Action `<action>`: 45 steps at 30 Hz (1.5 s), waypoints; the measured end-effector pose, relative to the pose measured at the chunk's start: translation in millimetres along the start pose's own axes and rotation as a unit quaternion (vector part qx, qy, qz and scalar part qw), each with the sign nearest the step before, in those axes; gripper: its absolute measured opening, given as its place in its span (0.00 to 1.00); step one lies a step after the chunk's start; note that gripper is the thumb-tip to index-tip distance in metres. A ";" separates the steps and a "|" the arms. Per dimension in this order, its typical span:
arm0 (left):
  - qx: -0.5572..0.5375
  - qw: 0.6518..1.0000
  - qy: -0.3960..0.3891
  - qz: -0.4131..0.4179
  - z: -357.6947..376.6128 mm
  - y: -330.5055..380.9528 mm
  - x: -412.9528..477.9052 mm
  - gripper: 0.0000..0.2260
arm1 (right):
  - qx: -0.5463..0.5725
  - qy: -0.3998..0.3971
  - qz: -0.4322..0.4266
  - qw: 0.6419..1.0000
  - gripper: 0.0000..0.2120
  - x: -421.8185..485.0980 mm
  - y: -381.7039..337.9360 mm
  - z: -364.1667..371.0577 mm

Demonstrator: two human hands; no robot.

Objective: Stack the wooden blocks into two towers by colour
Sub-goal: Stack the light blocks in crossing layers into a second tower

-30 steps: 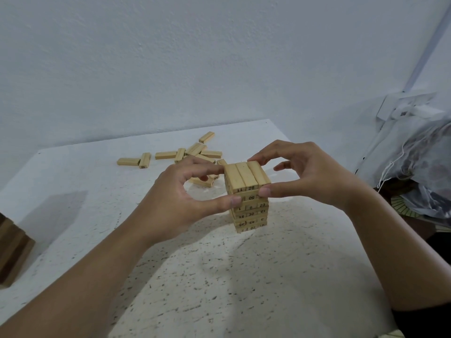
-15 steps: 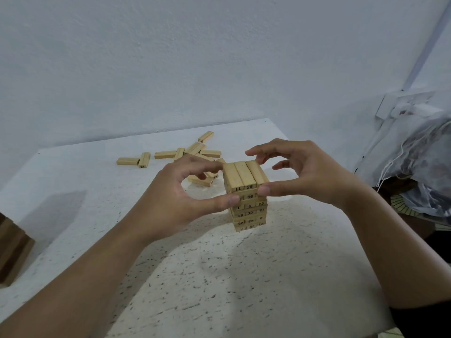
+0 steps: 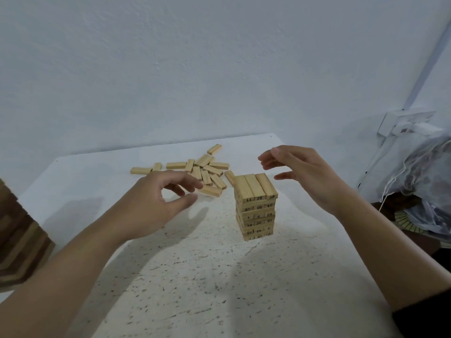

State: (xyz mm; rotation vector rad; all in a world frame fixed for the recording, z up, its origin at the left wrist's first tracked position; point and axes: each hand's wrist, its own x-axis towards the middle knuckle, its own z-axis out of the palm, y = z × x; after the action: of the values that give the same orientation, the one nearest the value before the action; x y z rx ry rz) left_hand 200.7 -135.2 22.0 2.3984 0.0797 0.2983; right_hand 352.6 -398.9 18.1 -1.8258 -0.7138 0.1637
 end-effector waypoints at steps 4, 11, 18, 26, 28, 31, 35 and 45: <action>0.074 0.996 0.030 0.041 15.2 -12.8 12.4 0.07 | -0.076 -0.030 0.015 0.997 0.09 20.7 9.1 1.4; 0.246 0.965 -0.020 0.086 41.3 -17.0 29.0 0.15 | -0.203 -0.128 -0.020 0.970 0.09 50.2 24.9 20.2; 0.276 0.956 -0.011 0.100 46.8 -25.3 29.5 0.16 | -0.304 -0.188 -0.067 0.932 0.14 70.8 37.7 34.2; 0.282 0.956 -0.051 0.063 31.5 -29.1 25.0 0.15 | -0.315 -0.118 -0.076 0.939 0.05 67.5 33.0 35.5; 0.267 0.960 -0.061 0.058 25.8 -30.9 21.0 0.15 | -0.287 -0.097 -0.064 0.951 0.07 67.1 31.9 34.6; 0.244 0.966 -0.069 0.052 17.4 -35.9 13.1 0.15 | -0.207 -0.064 -0.045 0.975 0.08 63.5 21.0 34.2; 0.240 0.968 -0.064 0.045 7.2 -41.4 -0.2 0.12 | -0.112 -0.056 -0.051 0.991 0.10 54.8 -13.9 29.3; 0.238 0.967 -0.072 0.045 -16.7 -48.9 -36.0 0.13 | -0.142 -0.122 -0.135 0.973 0.08 29.5 -94.3 47.7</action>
State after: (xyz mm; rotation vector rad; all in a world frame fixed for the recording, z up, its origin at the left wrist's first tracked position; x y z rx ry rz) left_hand 163.0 -92.7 -5.3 2.9000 -0.0303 0.1555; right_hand 318.6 -324.8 91.5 -1.9757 -1.2008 0.1108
